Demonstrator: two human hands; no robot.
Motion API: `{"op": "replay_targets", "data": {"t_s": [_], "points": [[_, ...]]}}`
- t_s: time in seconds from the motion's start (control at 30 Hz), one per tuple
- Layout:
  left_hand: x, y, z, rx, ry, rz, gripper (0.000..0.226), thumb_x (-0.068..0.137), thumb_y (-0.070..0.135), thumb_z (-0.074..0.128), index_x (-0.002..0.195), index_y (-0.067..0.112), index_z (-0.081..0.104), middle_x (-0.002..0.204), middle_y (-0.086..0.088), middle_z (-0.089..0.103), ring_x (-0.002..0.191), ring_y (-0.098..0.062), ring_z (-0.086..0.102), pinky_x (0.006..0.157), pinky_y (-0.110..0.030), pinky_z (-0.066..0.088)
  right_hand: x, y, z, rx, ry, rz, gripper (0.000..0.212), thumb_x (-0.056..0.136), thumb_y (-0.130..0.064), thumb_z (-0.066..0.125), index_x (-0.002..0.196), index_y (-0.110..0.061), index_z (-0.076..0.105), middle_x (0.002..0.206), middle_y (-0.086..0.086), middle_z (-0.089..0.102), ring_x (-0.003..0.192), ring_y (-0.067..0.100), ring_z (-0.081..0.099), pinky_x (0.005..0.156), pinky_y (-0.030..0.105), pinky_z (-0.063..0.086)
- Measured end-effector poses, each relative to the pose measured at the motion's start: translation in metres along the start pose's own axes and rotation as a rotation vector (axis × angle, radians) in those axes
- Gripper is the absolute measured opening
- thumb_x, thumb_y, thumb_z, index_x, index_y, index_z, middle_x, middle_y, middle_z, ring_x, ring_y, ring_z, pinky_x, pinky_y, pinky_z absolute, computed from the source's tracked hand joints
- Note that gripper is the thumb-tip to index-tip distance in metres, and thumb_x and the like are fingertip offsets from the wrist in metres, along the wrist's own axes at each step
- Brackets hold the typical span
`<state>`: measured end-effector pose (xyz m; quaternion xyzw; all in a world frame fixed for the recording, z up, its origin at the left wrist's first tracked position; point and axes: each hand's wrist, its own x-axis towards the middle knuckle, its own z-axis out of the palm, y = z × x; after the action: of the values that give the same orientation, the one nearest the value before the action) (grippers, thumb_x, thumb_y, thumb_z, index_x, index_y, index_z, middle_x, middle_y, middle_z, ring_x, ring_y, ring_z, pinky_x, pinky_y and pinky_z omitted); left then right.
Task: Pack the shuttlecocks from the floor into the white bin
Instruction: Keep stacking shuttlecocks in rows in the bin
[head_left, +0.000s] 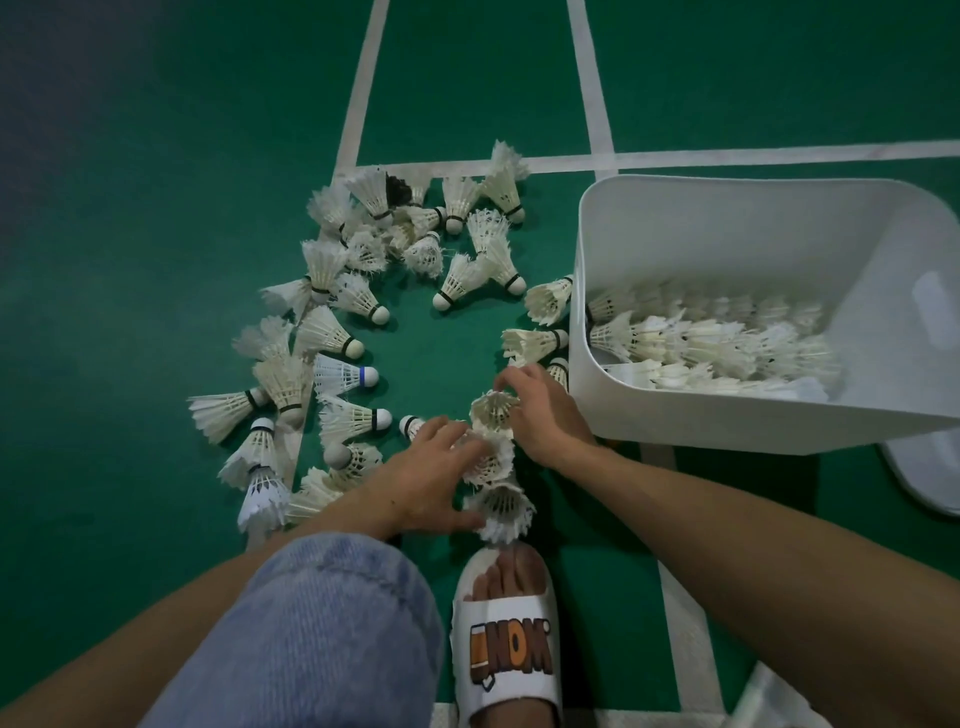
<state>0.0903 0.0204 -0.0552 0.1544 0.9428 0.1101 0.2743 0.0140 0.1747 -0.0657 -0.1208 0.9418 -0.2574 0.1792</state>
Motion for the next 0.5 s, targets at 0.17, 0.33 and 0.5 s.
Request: {"op": "replay_targets", "data": {"t_s": [0.17, 0.33, 0.5], "points": [[0.007, 0.012, 0.01, 0.008, 0.165, -0.085, 0.05, 0.08, 0.035, 0.066, 0.126, 0.025, 0.052, 0.138, -0.003, 0.038, 0.134, -0.027, 0.021, 0.11, -0.041, 0.031, -0.005, -0.002, -0.006, 0.116, 0.026, 0.023, 0.028, 0.095, -0.004, 0.048, 0.117, -0.019, 0.055, 0.122, 0.001, 0.052, 0.098, 0.018, 0.051, 0.082, 0.03, 0.043], [0.008, 0.001, 0.012, -0.012, 0.289, -0.097, 0.032, 0.086, 0.01, 0.061, 0.116, 0.02, 0.065, 0.125, 0.0, 0.047, 0.126, -0.022, 0.034, 0.104, -0.029, 0.03, -0.01, -0.011, -0.015, 0.227, 0.055, 0.033, 0.03, 0.094, -0.001, 0.048, 0.118, -0.018, 0.056, 0.121, 0.001, 0.054, 0.097, 0.017, 0.051, 0.082, 0.028, 0.043], [-0.002, -0.014, -0.014, -0.16, 0.384, -0.053, 0.028, 0.076, 0.002, 0.071, 0.102, 0.011, 0.073, 0.121, -0.01, 0.056, 0.114, -0.029, 0.049, 0.097, -0.03, 0.036, -0.014, -0.025, -0.024, 0.28, 0.119, -0.067, 0.039, 0.093, 0.003, 0.044, 0.124, -0.02, 0.05, 0.122, 0.002, 0.052, 0.099, 0.019, 0.051, 0.085, 0.036, 0.048]]}}
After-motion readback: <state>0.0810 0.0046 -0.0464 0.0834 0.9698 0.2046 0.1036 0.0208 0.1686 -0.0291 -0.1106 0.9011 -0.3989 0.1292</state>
